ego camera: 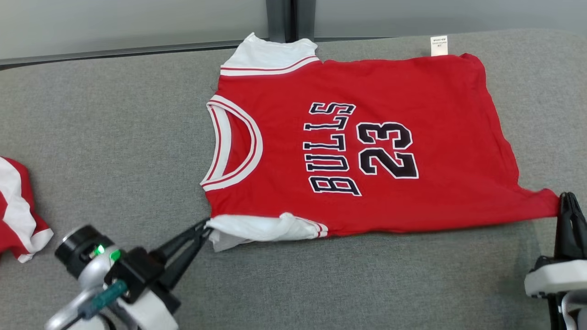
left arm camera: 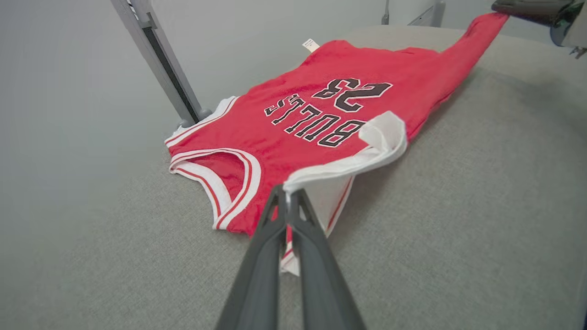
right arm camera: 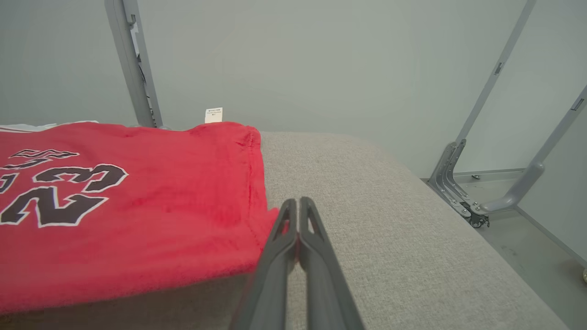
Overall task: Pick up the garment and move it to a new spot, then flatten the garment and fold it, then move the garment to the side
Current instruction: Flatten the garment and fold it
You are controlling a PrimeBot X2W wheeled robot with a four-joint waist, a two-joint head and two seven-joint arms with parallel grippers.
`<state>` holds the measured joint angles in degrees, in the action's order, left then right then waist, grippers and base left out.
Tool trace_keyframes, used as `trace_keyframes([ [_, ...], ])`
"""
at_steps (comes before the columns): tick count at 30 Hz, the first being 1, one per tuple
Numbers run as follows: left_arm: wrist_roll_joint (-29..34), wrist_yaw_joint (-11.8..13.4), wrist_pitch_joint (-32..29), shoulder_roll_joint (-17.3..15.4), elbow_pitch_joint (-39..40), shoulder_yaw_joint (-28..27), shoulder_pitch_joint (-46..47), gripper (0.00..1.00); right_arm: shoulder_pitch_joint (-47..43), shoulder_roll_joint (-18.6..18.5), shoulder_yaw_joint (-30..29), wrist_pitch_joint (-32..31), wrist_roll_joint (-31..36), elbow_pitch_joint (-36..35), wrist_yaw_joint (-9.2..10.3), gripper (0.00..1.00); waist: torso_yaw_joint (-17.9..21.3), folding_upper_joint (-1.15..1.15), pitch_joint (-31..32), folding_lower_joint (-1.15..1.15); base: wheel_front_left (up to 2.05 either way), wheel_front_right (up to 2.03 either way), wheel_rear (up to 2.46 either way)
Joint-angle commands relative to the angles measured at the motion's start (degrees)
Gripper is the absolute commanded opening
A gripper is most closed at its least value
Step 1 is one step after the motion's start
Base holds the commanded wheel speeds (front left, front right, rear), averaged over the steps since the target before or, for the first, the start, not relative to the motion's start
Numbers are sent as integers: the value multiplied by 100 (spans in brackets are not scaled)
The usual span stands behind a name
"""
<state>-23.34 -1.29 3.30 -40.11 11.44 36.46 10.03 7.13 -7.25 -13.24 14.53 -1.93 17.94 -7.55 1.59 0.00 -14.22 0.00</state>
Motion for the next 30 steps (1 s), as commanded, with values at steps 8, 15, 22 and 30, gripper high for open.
trace_keyframes([
  [8,480,-446,633,649,-1647,119,1943,0,1522,-127,8,59,371,1199,12,0,-66,0,-588,0,0,0,0],
  [15,832,-531,1081,1006,-2664,267,2933,0,2375,-247,19,72,525,1813,12,0,-159,0,-1065,0,0,0,0],
  [22,1024,-587,1187,1237,-3060,385,3412,0,2741,-159,48,74,531,1999,12,0,-184,0,-1314,0,0,0,0],
  [30,1493,-355,1186,1326,-2723,-140,3448,0,2861,-7,-115,63,724,1225,12,0,-101,0,-1544,0,0,0,0],
])
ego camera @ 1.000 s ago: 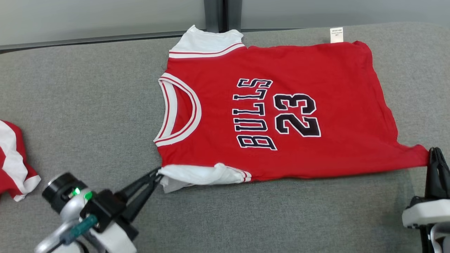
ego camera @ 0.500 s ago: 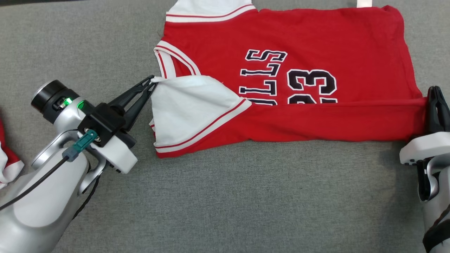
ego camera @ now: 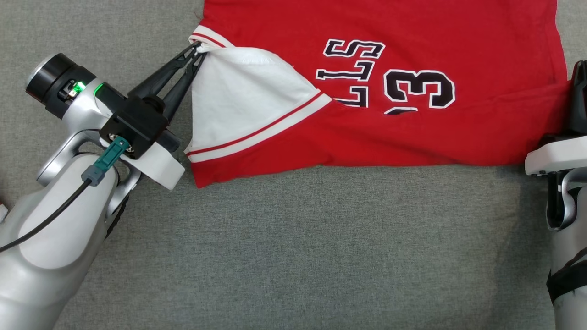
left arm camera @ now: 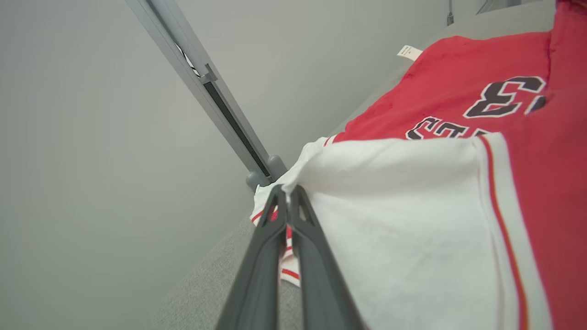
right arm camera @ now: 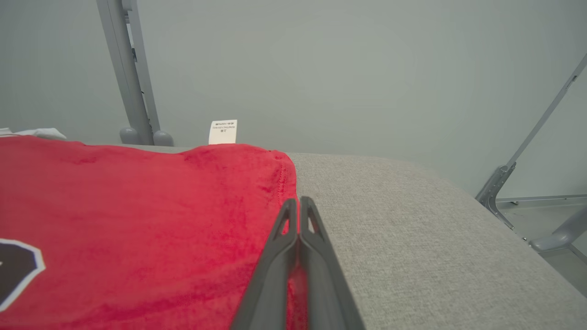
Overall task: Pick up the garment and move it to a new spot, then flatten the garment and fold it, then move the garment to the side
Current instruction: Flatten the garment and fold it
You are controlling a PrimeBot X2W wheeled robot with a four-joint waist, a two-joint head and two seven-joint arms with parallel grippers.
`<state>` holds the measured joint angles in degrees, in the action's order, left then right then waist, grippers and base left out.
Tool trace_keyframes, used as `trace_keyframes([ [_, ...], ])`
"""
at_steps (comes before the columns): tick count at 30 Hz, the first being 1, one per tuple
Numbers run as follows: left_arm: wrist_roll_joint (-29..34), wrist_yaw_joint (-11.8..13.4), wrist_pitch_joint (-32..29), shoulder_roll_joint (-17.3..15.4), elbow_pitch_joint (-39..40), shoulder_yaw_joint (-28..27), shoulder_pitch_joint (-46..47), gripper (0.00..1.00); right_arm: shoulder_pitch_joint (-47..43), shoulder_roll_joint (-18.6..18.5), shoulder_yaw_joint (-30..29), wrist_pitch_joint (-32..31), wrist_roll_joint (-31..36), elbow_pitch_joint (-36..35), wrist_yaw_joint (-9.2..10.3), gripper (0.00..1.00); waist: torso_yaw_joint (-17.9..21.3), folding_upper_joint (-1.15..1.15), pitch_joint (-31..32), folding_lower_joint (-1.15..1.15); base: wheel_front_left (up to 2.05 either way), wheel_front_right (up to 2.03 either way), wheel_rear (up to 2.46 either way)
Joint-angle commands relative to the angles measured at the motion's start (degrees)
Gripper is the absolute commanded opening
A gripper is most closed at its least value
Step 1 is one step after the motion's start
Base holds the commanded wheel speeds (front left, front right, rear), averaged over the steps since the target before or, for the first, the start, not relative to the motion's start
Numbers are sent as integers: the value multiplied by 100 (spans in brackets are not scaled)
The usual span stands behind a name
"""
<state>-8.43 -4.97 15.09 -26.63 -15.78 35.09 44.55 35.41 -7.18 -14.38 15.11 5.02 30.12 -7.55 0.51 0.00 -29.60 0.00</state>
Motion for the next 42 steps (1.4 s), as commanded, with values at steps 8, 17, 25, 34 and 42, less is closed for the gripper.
trace_keyframes([
  [8,119,85,7,241,-160,-346,-224,100,45,158,-156,6,-122,-232,12,100,6,0,-5,0,0,0,0],
  [17,-395,639,5,641,277,-1242,-1806,100,-925,338,-193,6,-424,-1142,12,100,89,0,251,0,0,0,0],
  [25,-413,352,4,1050,73,-1281,-2650,100,-1427,414,-397,6,-514,-1162,12,100,57,0,414,0,0,0,0],
  [34,-481,280,2,1204,-185,-1431,-3108,100,-1616,423,-166,6,-664,-990,12,100,192,0,567,0,0,0,0],
  [42,-526,32,-11,1213,-490,-1220,-3058,0,-1694,426,-31,6,-763,-781,12,100,248,0,666,0,0,0,0],
])
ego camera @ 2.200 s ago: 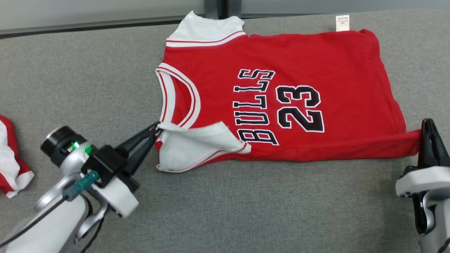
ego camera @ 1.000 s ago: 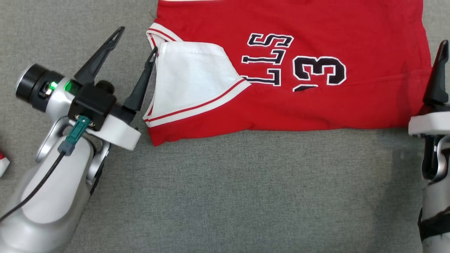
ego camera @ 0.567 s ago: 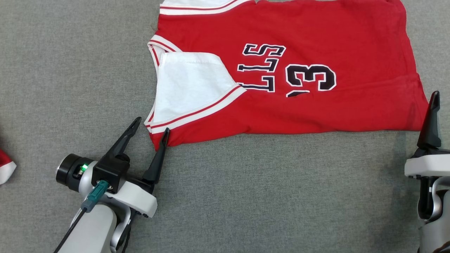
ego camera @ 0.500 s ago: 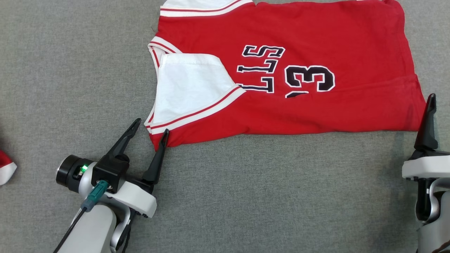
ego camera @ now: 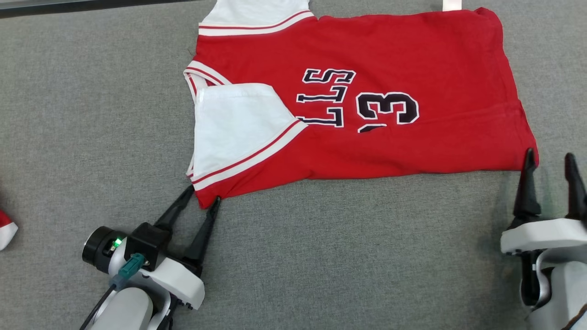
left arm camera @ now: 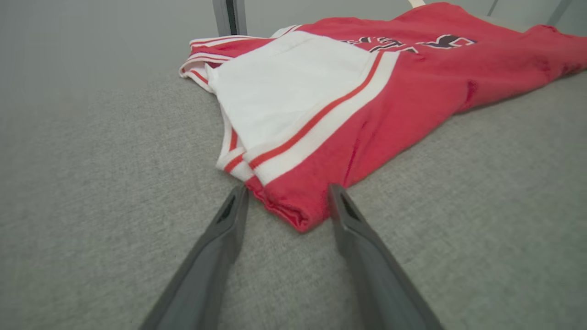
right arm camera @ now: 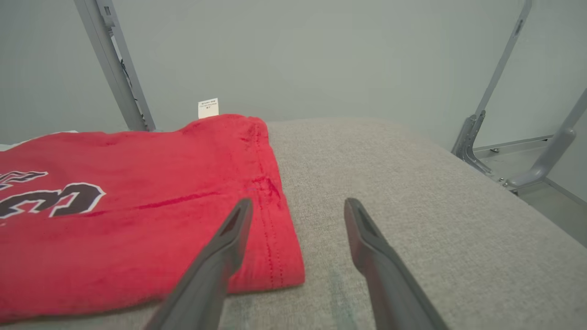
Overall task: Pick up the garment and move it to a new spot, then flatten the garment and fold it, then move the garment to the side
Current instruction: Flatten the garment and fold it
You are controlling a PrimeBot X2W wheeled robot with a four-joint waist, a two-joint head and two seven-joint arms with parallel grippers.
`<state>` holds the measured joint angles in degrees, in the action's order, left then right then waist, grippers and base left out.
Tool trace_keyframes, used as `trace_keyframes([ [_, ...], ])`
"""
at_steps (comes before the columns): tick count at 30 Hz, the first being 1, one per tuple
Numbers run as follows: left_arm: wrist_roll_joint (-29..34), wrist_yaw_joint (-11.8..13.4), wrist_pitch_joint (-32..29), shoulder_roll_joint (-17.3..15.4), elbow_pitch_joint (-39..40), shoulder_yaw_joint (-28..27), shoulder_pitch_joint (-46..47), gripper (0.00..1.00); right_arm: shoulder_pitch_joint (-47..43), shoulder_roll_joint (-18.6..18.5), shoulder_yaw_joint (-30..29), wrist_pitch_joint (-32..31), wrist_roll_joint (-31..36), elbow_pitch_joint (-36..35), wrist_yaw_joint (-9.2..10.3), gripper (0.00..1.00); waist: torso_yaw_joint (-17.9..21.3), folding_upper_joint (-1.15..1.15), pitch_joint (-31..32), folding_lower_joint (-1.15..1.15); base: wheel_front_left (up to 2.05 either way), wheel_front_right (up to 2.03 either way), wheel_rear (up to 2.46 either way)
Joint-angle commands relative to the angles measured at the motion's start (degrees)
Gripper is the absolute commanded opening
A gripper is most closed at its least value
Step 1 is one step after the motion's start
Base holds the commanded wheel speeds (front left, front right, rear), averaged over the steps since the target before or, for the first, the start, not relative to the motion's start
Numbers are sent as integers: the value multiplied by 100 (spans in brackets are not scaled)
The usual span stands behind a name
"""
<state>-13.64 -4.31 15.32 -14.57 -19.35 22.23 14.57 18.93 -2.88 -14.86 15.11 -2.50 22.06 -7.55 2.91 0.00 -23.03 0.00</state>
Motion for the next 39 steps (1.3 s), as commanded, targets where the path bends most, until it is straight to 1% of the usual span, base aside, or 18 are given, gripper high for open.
trace_keyframes([
  [1,-10,-69,-56,-3,-204,115,-6,0,-63,-1,86,5,-50,145,12,100,20,0,24,0,0,0,0],
  [5,-123,-167,-173,-77,-347,213,73,0,-36,-19,387,6,-145,702,12,100,53,0,68,0,0,0,0],
  [6,-185,-200,-201,-151,-334,217,56,0,83,-126,480,5,-218,989,12,100,56,0,92,0,0,0,0],
  [8,-221,-212,-200,-231,-273,209,38,0,168,-215,604,5,-274,1290,12,100,47,0,123,0,0,0,0],
  [16,-273,-241,-263,-455,-6,235,51,0,649,-661,1105,-13,-481,2301,12,100,-19,0,212,0,0,0,0],
  [18,-284,-247,-301,-505,41,244,86,0,790,-792,1301,-90,-514,2529,12,89,-34,0,222,0,0,0,0],
  [20,-295,-249,-347,-555,79,242,119,0,896,-889,1537,-186,-570,2679,12,71,-37,0,234,0,0,0,0],
  [21,-303,-247,-361,-573,98,235,139,0,949,-943,1660,-238,-602,2731,12,49,-37,0,239,0,0,0,0],
  [23,-306,-239,-391,-598,127,231,175,0,1007,-1041,1913,-337,-668,2768,12,47,-42,0,254,0,0,0,0],
  [24,-312,-232,-393,-605,141,229,190,0,1023,-1089,2032,-386,-710,2772,12,42,-43,0,264,0,0,0,0],
  [25,-313,-229,-405,-615,152,229,197,0,1021,-1130,2159,-431,-751,2754,12,25,-45,0,275,0,0,0,0],
  [26,-310,-224,-415,-629,163,229,202,0,1002,-1174,2272,-469,-811,2722,11,0,-45,0,287,0,0,0,0],
  [29,-311,-201,-450,-665,207,243,194,0,852,-1330,2591,-593,-1008,2569,6,0,-50,0,330,0,0,0,0],
  [31,-325,-181,-457,-692,269,251,126,0,744,-1443,2723,-658,-1144,2427,7,0,-50,0,364,0,0,0,0],
  [32,-325,-181,-457,-692,269,251,126,0,744,-1443,2723,-658,-1144,2427,7,0,-50,0,364,0,0,0,0],
  [34,-348,-179,-511,-737,362,276,-14,0,614,-1584,2845,-735,-1274,2252,7,0,-47,0,403,0,0,0,0],
  [39,-488,-201,-850,-965,858,323,-435,0,171,-1951,3167,-1092,-1621,1679,7,0,-40,0,501,0,0,0,0],
])
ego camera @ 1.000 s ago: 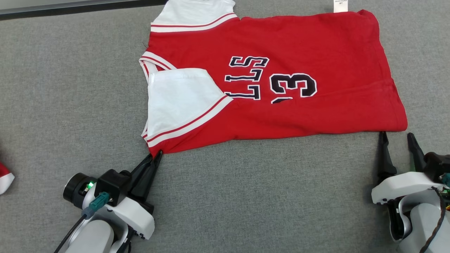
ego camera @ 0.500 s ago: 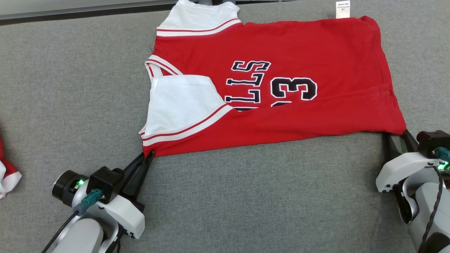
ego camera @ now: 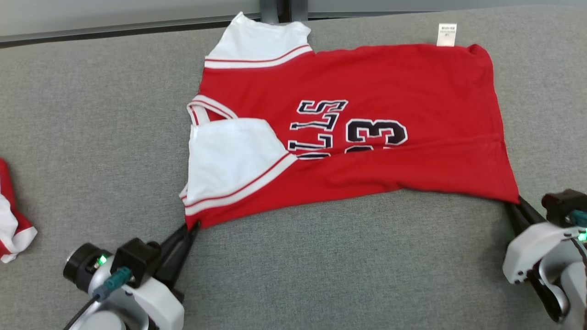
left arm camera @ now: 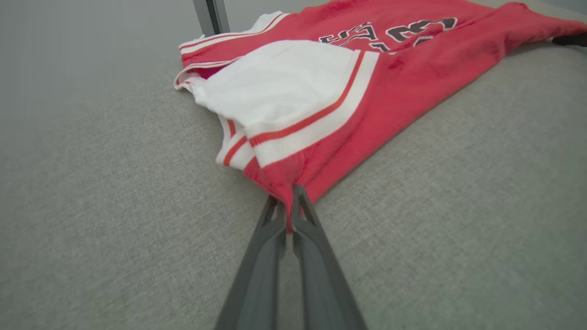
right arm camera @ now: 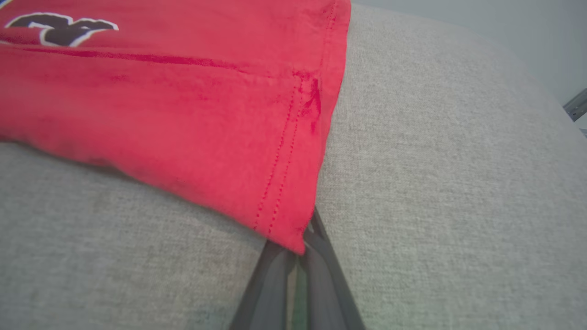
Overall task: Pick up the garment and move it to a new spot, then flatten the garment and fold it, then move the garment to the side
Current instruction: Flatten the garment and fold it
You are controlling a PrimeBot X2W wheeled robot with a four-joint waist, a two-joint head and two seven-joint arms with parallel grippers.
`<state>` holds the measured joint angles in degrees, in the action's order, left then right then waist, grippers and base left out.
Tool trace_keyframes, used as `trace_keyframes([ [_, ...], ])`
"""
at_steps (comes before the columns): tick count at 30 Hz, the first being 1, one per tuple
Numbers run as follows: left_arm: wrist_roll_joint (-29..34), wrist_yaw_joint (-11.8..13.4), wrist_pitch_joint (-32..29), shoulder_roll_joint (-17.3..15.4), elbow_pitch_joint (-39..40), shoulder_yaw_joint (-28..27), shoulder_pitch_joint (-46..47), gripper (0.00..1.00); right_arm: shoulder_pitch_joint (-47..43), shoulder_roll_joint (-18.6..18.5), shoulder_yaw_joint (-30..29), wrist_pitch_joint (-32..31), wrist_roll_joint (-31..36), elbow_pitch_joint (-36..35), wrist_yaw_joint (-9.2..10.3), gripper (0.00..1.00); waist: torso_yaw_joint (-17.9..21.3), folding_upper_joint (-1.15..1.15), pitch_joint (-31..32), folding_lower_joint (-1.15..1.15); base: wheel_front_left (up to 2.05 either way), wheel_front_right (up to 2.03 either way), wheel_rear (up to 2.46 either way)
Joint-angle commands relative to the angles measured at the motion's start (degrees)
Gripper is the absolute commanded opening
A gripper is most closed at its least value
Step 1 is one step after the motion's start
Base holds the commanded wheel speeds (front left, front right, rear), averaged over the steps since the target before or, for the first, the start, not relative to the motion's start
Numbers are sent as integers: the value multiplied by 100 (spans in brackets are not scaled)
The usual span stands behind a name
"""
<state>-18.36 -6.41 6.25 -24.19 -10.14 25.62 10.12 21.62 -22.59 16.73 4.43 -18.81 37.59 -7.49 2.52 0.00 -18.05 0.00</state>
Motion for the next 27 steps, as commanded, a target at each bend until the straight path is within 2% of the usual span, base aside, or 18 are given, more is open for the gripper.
trace_keyframes([
  [1,-44,7,-61,-60,90,7,-121,0,-212,-81,53,-107,-63,-14,0,0,-8,0,26,0,0,0,0],
  [5,-227,48,-544,-303,825,25,-635,0,-729,-515,83,-416,-315,-656,2,0,-70,0,93,0,0,0,0],
  [11,-401,273,-1158,-684,1933,-36,-1357,0,-1851,-990,-323,-935,-497,-1842,2,0,-182,0,173,0,0,0,0],
  [17,-787,414,-1892,-888,2711,75,-2085,0,-2916,-1111,-859,-1601,-482,-3062,2,0,-218,0,211,0,0,0,0],
  [19,-977,397,-2125,-956,2784,96,-2241,0,-3159,-1074,-1026,-1795,-417,-3380,2,0,-236,0,199,0,0,0,0],
  [23,-1336,389,-2442,-888,2687,126,-2283,0,-3439,-1008,-1170,-2180,-312,-3751,1,0,-263,0,183,0,0,0,0],
  [24,-1360,386,-2501,-887,2624,137,-2234,0,-3493,-964,-1198,-2257,-335,-3814,1,25,-272,0,185,0,0,0,0],
  [25,-1383,418,-2548,-867,2560,134,-2181,24,-3538,-923,-1249,-2331,-361,-3874,2,38,-276,0,184,0,0,0,0],
  [26,-1415,425,-2588,-849,2495,150,-2151,45,-3586,-902,-1295,-2389,-380,-3967,2,100,-271,0,182,0,0,0,0],
  [27,-1441,445,-2609,-820,2455,140,-2133,96,-3640,-892,-1352,-2441,-396,-4066,2,100,-262,0,180,0,0,0,0],
])
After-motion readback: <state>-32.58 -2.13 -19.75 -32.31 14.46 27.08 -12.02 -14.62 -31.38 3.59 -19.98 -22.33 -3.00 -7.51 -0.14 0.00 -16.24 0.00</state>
